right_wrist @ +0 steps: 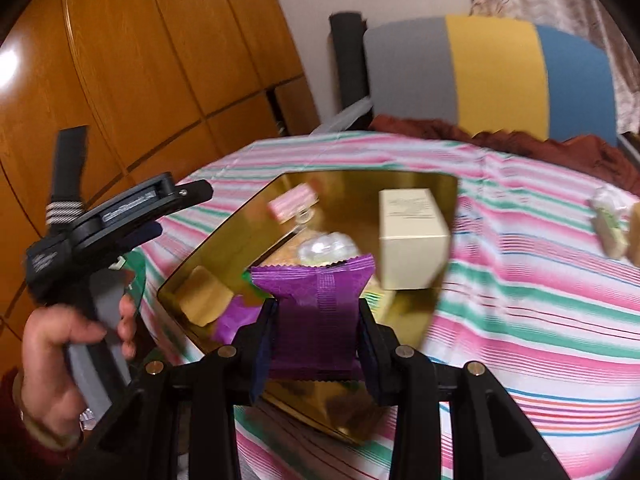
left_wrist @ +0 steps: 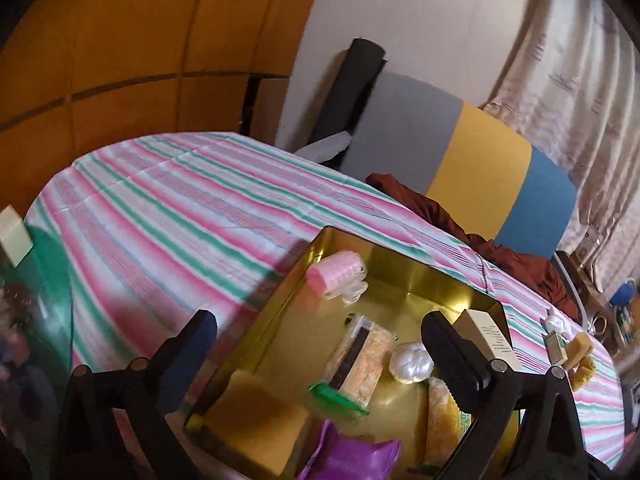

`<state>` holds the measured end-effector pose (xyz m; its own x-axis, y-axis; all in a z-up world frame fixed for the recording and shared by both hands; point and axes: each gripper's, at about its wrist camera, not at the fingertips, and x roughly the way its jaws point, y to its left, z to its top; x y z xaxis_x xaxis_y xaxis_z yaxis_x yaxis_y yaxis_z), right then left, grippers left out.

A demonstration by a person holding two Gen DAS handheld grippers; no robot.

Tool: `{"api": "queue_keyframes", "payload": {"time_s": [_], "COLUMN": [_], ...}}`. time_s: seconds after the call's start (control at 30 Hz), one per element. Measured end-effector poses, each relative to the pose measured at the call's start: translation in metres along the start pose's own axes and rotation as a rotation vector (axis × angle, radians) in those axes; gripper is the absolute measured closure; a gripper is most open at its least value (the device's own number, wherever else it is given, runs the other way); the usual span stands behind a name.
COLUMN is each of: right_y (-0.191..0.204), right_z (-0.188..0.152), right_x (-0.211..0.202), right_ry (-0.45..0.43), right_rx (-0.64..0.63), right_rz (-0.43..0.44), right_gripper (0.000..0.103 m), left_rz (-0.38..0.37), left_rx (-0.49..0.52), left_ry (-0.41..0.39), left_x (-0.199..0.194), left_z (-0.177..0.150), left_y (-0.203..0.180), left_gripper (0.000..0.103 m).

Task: Organize objects
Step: 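Carry the pink curler and purple packet to the gold tray and release both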

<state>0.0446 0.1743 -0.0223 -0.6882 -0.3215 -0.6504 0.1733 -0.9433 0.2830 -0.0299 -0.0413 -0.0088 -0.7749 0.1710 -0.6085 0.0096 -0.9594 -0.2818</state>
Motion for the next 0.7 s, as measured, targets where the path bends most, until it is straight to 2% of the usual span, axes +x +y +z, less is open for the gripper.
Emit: {"api": "queue_keyframes", "payload": {"time_s": [0.4, 0.5, 0.7], "right_y": [0.02, 0.02, 0.007], "right_z": [0.016, 0.016, 0.018], "right_x": [0.072, 0.068, 0.039], "right_ry": [0.164, 0.148, 0.061], "right_rx": [0.003, 0.012, 0.071], "right_rz": [0.004, -0.013, 0.014], "right_gripper": [0.064, 0.06, 0.059], "left_rz": [0.026, 0.021, 0.014], "left_rx": [-0.023, -0.04, -0.056], "left_ry": [0.035, 0.044, 0.043], "left_x": [-0.005, -0.004, -0.004], "left_z": [-0.016, -0.017, -0.018], "left_y": [0.021, 0.024, 0.021], "left_gripper": [0.0, 0.0, 0.0]}}
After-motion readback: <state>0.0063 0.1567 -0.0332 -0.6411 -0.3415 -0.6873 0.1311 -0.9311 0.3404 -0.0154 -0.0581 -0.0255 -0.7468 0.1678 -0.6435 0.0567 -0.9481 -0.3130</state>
